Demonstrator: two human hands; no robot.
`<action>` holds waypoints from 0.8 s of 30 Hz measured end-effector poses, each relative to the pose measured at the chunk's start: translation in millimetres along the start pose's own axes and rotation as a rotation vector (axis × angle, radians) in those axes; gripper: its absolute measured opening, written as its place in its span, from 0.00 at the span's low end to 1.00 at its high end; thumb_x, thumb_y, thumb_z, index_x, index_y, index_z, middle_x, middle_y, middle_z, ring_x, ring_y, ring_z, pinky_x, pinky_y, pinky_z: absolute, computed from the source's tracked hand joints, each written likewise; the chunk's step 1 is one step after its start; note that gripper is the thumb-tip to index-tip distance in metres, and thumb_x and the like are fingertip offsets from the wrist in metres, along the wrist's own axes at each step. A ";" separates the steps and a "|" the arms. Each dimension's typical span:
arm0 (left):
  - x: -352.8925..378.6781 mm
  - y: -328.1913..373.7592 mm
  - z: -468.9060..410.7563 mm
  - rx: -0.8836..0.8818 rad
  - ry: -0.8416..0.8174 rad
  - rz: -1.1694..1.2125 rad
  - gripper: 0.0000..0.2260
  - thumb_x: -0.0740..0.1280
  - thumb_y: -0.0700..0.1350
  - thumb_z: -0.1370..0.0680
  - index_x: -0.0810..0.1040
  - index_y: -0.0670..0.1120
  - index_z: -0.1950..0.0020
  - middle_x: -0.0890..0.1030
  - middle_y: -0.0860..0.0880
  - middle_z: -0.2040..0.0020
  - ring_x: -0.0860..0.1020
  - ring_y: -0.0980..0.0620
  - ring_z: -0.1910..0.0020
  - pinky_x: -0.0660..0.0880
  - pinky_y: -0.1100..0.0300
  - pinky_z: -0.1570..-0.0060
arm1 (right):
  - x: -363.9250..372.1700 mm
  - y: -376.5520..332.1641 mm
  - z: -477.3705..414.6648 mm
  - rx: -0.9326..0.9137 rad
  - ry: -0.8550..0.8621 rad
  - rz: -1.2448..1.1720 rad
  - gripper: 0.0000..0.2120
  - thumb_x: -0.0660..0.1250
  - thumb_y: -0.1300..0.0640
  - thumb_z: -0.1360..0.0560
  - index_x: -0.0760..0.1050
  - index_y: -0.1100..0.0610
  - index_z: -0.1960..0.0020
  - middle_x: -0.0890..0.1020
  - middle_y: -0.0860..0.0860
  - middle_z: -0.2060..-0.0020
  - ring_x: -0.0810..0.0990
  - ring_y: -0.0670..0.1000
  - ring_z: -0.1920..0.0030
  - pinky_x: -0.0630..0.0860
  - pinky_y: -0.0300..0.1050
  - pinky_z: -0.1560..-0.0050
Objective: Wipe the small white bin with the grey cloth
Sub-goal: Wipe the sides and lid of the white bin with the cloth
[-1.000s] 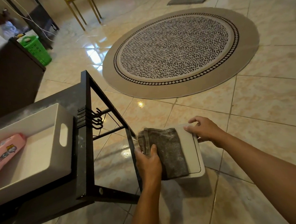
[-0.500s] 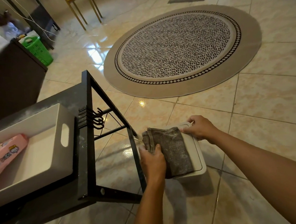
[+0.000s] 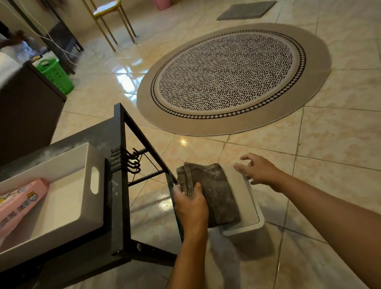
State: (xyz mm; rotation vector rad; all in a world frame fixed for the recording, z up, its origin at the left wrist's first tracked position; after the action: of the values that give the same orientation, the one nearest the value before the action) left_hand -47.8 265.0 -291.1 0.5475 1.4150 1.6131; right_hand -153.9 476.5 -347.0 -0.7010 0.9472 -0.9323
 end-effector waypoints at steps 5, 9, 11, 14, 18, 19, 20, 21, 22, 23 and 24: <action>3.1 4.8 3.3 -0.029 -0.024 0.014 0.08 0.67 0.46 0.20 0.71 0.52 0.43 0.77 0.50 0.48 0.77 0.52 0.47 0.78 0.47 0.45 | 5.9 3.8 4.7 0.049 -0.061 0.054 0.26 0.72 0.50 0.26 0.69 0.56 0.31 0.79 0.58 0.45 0.81 0.55 0.50 0.81 0.45 0.60; 2.2 -3.6 2.2 -0.053 0.000 0.007 0.12 0.67 0.45 0.20 0.71 0.49 0.38 0.77 0.51 0.48 0.77 0.50 0.45 0.77 0.46 0.43 | 13.3 1.9 3.0 0.069 0.007 0.127 0.23 0.72 0.53 0.26 0.73 0.65 0.37 0.78 0.57 0.52 0.79 0.54 0.57 0.79 0.46 0.62; -0.5 -9.2 0.3 -0.068 0.021 -0.016 0.15 0.67 0.46 0.21 0.70 0.48 0.36 0.77 0.50 0.47 0.77 0.48 0.43 0.77 0.44 0.42 | 15.2 0.2 1.1 0.084 0.012 0.130 0.19 0.72 0.55 0.26 0.74 0.65 0.42 0.78 0.57 0.54 0.78 0.55 0.59 0.78 0.48 0.63; -4.7 -14.1 -1.8 -0.082 0.037 -0.017 0.15 0.67 0.47 0.21 0.69 0.49 0.36 0.76 0.48 0.45 0.76 0.47 0.43 0.76 0.42 0.42 | 15.7 2.9 -0.9 0.119 0.001 0.094 0.15 0.71 0.57 0.28 0.72 0.61 0.45 0.76 0.56 0.54 0.75 0.54 0.59 0.76 0.47 0.65; -7.8 -12.1 -6.6 -0.078 0.053 -0.015 0.15 0.67 0.48 0.21 0.70 0.49 0.36 0.76 0.48 0.45 0.76 0.48 0.44 0.76 0.44 0.43 | 19.5 3.2 -5.3 0.136 -0.029 0.033 0.14 0.68 0.54 0.30 0.70 0.58 0.49 0.74 0.54 0.57 0.72 0.52 0.61 0.74 0.47 0.64; -9.2 -12.1 -7.5 -0.076 0.058 -0.030 0.15 0.67 0.48 0.21 0.70 0.49 0.36 0.76 0.49 0.46 0.76 0.48 0.45 0.77 0.43 0.43 | 20.2 -0.2 -7.5 0.118 -0.013 0.050 0.14 0.68 0.51 0.30 0.70 0.58 0.51 0.74 0.54 0.58 0.72 0.52 0.61 0.73 0.48 0.63; -10.6 -12.6 -8.3 -0.075 0.062 -0.043 0.15 0.67 0.49 0.21 0.70 0.50 0.36 0.77 0.49 0.46 0.76 0.48 0.45 0.77 0.43 0.43 | 21.4 -4.2 -9.7 0.100 0.004 0.079 0.14 0.69 0.48 0.30 0.70 0.57 0.53 0.74 0.53 0.59 0.72 0.52 0.61 0.72 0.48 0.62; -11.9 -13.8 -8.8 -0.079 0.067 -0.054 0.16 0.67 0.49 0.21 0.70 0.49 0.36 0.77 0.49 0.46 0.77 0.47 0.45 0.77 0.43 0.43 | 23.1 -8.1 -12.0 0.085 0.016 0.121 0.17 0.70 0.45 0.30 0.70 0.57 0.53 0.75 0.53 0.58 0.73 0.53 0.59 0.72 0.49 0.61; -13.4 -15.3 -9.5 -0.083 0.072 -0.062 0.16 0.68 0.50 0.21 0.70 0.49 0.36 0.77 0.49 0.46 0.77 0.47 0.44 0.77 0.43 0.43 | 25.6 -11.1 -13.5 0.077 0.021 0.176 0.20 0.71 0.43 0.30 0.72 0.57 0.51 0.76 0.54 0.55 0.75 0.54 0.56 0.73 0.50 0.57; -15.0 -17.5 -10.3 -0.090 0.078 -0.065 0.16 0.68 0.50 0.22 0.70 0.50 0.36 0.77 0.49 0.46 0.77 0.47 0.45 0.77 0.43 0.43 | 28.5 -12.8 -15.0 0.073 0.023 0.229 0.25 0.72 0.41 0.31 0.73 0.59 0.46 0.77 0.55 0.51 0.77 0.56 0.51 0.74 0.51 0.53; -16.2 -19.3 -11.3 -0.094 0.082 -0.066 0.15 0.68 0.50 0.22 0.70 0.50 0.38 0.77 0.49 0.47 0.77 0.47 0.45 0.77 0.43 0.44 | 30.5 -13.4 -16.0 0.077 0.029 0.263 0.29 0.73 0.41 0.31 0.72 0.60 0.41 0.78 0.56 0.45 0.77 0.58 0.45 0.75 0.52 0.48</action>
State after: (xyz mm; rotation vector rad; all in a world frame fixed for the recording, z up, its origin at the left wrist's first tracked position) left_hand -42.3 244.2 -308.5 0.3804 1.3948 1.6558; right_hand -164.6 441.7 -353.8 -0.4843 0.9971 -0.7437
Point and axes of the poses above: each hand's wrist, its own z-axis away from the middle knuckle, its own x-axis out of the palm, y = z × x, the point moved 7 cm from there along -z, towards the middle knuckle
